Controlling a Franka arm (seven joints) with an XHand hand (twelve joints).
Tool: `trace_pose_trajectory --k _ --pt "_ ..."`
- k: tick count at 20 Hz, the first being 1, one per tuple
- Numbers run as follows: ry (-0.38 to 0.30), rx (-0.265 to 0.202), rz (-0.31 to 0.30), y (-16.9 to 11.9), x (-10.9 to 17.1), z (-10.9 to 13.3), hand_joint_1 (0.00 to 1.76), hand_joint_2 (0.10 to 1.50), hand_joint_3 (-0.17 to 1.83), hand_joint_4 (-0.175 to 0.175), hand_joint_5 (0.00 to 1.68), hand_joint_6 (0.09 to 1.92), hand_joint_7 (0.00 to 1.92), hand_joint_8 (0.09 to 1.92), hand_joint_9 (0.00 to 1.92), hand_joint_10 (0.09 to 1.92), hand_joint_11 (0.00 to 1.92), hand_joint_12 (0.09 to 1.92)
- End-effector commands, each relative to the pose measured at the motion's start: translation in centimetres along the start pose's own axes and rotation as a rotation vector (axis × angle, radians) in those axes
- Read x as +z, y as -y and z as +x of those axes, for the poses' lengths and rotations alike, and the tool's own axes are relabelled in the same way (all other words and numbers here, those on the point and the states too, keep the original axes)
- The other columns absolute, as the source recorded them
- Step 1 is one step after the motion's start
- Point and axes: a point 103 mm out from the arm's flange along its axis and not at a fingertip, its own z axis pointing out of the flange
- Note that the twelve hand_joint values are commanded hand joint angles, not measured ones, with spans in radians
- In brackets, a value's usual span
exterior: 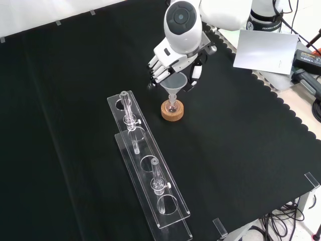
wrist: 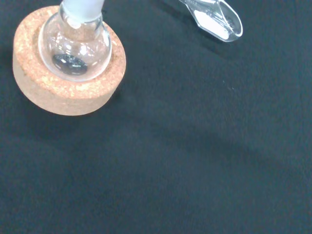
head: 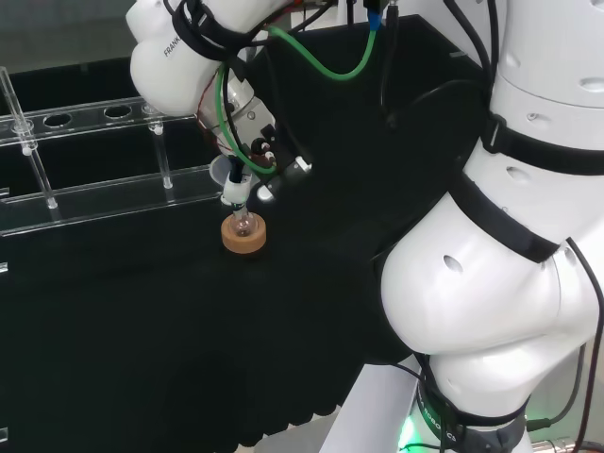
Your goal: Place the funnel on the round-bottom flask.
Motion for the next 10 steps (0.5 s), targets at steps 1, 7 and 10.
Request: trace_pose_trajectory --k 1,7,10 --pt "-0.006 0.003 0.008 0.15 0.32 -0.11 0.6 0.79 0.55 -0.062 0.34 0.09 0.25 0.83 0.61 0.68 0.49 1.3" --pt "-0.01 0.005 0.029 0.1 0.69 -0.28 0.59 0.77 0.54 -0.061 0.33 0.09 0.13 0.79 0.51 0.7 0.43 1.34" --pt "-0.007 0.006 0.032 0.09 0.72 -0.16 0.59 0.77 0.54 -0.061 0.32 0.09 0.09 0.78 0.48 0.69 0.41 1.34"
